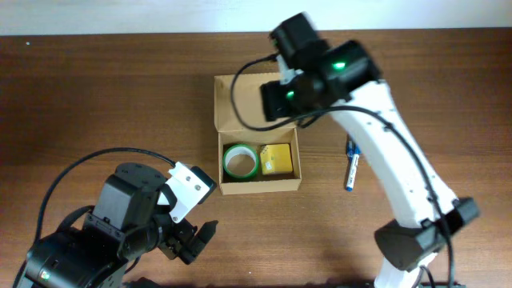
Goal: Pack container
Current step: 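Release the pad and lift the right gripper toward the stapler, then lower the right gripper onto the red stapler and grasp it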
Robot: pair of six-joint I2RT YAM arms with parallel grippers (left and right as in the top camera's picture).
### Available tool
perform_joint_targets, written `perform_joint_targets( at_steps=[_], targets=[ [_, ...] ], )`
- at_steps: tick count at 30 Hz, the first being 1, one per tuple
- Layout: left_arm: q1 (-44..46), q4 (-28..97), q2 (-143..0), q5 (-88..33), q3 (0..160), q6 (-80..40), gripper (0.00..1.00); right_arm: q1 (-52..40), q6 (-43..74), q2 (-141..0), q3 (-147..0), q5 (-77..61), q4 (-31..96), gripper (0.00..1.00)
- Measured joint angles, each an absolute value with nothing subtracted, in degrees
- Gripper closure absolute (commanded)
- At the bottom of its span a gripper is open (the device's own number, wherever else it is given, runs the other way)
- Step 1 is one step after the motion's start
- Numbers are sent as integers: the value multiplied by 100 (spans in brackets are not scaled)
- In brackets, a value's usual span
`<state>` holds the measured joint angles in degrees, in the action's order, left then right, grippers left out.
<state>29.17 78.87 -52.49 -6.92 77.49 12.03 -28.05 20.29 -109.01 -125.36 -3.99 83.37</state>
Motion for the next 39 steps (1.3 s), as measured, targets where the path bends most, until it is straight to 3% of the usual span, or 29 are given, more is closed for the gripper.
perform_joint_targets(
  at_steps=[17,22,39],
  targets=[
    [2917,7887,-5249,-692,7749,1203,0,-220,1778,-10792,-12171,-91,8475,26],
    [2917,7885,-5249,-692,7749,1203,0,-12,1850,-10787,-11472,49,7867,25],
    [2917,7887,-5249,-692,7749,1203,0,30,2191,-10790,-9306,537,5391,5]
  ],
)
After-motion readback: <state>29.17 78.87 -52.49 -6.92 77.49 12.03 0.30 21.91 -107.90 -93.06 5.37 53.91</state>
